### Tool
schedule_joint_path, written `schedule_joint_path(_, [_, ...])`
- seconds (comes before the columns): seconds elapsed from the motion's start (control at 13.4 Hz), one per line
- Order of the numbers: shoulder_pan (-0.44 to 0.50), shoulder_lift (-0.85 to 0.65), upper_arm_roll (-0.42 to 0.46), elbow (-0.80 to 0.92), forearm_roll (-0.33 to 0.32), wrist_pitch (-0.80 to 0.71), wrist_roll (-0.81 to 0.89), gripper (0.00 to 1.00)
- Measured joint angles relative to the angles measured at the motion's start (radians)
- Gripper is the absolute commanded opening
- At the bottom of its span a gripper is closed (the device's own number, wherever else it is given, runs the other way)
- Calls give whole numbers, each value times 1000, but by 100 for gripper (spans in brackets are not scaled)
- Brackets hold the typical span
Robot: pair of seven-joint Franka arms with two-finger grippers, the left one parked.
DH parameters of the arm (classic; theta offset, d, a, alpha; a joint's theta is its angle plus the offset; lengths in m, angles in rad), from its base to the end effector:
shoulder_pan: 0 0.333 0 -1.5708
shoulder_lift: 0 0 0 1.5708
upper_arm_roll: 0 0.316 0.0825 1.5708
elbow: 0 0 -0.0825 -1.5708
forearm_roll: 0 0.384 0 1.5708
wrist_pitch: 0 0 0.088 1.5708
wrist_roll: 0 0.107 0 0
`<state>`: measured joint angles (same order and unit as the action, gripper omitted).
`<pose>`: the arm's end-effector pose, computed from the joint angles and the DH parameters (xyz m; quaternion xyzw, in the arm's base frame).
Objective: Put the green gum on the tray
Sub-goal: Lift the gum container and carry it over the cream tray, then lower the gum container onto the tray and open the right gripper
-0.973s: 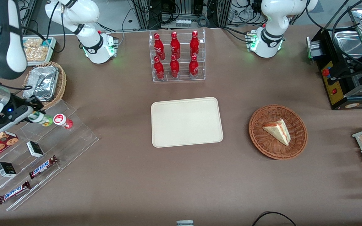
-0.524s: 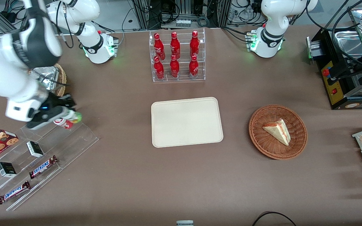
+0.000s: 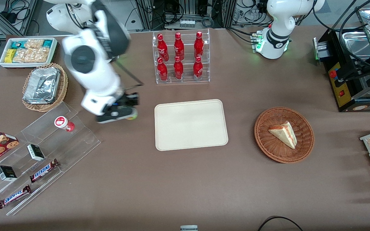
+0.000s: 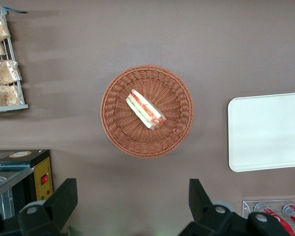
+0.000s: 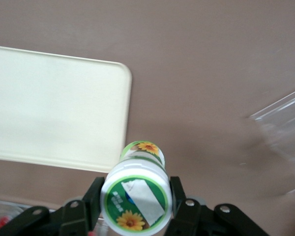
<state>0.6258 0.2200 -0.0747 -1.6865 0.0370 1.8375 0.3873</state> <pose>0.5246 0.3297 0.4623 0.9964 0.0769 -0.0348 0.0070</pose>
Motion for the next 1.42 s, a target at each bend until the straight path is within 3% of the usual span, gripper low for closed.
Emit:
schedule_joint_path(0.52, [188,303,-2,139,1,247,239,0])
schedule_joint_path(1.42, [269,470,-6,213,-1,337,310,0])
